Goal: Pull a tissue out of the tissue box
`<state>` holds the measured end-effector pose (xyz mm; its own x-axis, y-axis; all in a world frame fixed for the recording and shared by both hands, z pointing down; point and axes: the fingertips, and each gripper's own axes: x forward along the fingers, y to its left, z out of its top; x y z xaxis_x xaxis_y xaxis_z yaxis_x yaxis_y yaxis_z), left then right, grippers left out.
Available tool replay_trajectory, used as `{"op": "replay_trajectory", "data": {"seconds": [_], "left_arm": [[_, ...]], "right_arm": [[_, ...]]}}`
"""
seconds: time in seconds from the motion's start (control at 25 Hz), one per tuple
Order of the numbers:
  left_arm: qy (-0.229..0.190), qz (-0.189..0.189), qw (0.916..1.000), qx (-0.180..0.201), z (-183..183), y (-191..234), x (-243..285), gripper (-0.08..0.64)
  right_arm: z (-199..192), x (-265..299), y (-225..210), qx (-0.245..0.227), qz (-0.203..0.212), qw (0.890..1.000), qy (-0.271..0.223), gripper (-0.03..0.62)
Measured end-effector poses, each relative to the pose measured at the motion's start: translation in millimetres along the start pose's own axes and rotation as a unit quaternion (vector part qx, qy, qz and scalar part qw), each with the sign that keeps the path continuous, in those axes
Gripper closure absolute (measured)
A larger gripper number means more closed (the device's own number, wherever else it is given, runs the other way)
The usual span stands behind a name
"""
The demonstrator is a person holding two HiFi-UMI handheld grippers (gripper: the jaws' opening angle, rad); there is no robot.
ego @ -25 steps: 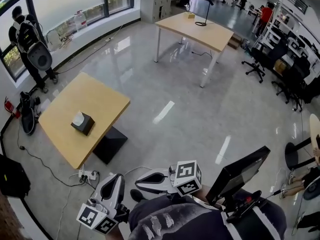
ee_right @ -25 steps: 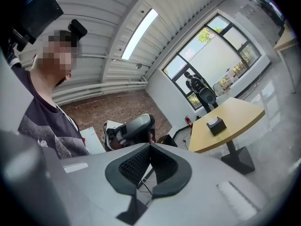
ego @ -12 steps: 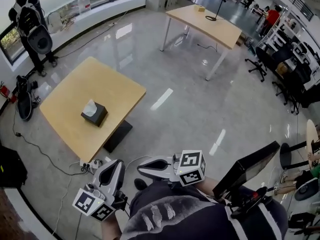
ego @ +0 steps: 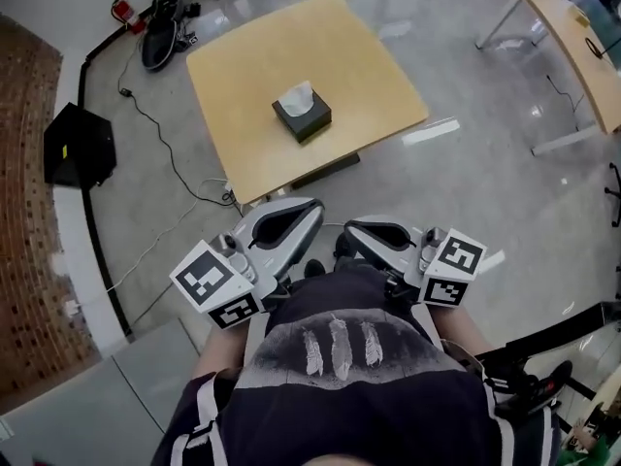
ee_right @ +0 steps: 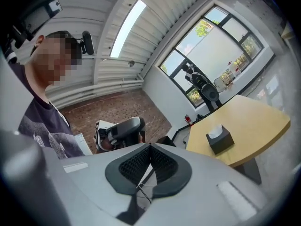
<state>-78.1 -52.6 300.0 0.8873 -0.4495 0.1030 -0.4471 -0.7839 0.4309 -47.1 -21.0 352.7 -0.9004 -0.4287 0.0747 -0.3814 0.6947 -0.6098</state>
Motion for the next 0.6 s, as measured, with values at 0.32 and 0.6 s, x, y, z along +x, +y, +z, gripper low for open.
{"op": "replay_trajectory", "data": {"seconds": [0.32,0.6], "left_arm": [[0.017,0.059,0.9979,0.02,18,26,46,0.568],[0.011,0.132,0.9911,0.014,29,67,39,0.568]], "right_arm": [[33,-28,-65,0.036,-0.015,0.999,-0.032,0.594],[40,-25,-80,0.04,0.016,0.999,-0.029,0.594]]}}
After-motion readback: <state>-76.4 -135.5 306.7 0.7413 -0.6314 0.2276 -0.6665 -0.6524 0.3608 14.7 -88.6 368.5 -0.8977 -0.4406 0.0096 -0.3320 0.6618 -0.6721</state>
